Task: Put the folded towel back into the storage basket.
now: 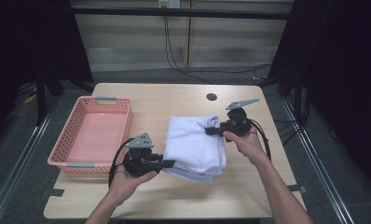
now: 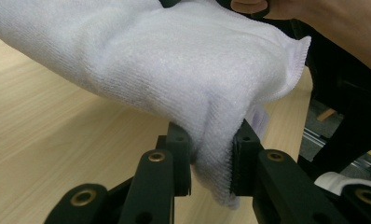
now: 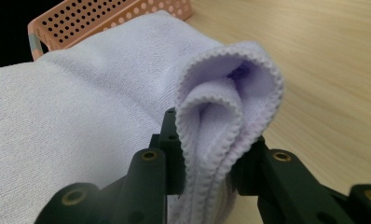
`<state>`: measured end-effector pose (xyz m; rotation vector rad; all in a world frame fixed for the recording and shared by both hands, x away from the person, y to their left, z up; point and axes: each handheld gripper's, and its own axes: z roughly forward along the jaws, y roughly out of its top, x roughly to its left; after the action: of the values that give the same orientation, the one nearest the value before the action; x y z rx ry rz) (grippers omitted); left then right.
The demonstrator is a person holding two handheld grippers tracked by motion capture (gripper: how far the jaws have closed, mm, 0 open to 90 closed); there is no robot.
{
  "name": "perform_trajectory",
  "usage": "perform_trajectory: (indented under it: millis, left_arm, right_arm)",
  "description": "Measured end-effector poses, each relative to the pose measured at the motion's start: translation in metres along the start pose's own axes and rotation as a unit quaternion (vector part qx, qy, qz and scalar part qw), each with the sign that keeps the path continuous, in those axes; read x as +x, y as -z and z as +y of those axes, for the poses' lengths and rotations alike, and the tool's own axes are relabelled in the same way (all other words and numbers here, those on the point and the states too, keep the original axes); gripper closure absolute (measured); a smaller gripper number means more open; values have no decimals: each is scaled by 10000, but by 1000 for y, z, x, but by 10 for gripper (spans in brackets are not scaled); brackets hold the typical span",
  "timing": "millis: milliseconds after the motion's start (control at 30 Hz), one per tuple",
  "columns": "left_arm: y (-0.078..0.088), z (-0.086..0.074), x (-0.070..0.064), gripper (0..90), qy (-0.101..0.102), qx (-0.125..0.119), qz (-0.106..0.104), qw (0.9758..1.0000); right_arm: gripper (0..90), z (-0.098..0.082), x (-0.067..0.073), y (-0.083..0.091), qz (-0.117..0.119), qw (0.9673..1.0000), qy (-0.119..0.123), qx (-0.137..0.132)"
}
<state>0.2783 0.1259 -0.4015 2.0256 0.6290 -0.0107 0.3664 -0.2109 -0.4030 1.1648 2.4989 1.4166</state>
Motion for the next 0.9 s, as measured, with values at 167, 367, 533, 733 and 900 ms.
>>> perform_trajectory:
  millis: [167, 367, 533, 733, 900]
  left_arm:
    - [5, -4, 6, 746, 97, -100, 17, 9999]
    - [19, -4, 16, 746, 230, -181, 106, 9995]
    - [29, -4, 20, 746, 236, -239, 195, 9992]
    - [46, -3, 30, 746, 299, -395, 327, 9982]
    - [58, 0, 35, 747, 272, -445, 455, 9976]
  right_arm:
    - [710, 15, 1, -9, 49, 10000, 61, 27]
    - [710, 28, 5, -21, 114, 9999, 129, 16]
    - [710, 37, 7, -27, 188, 9998, 108, -40]
    - [711, 61, 17, -37, 217, 9994, 263, -63]
    - [712, 74, 19, -46, 275, 9993, 255, -29]
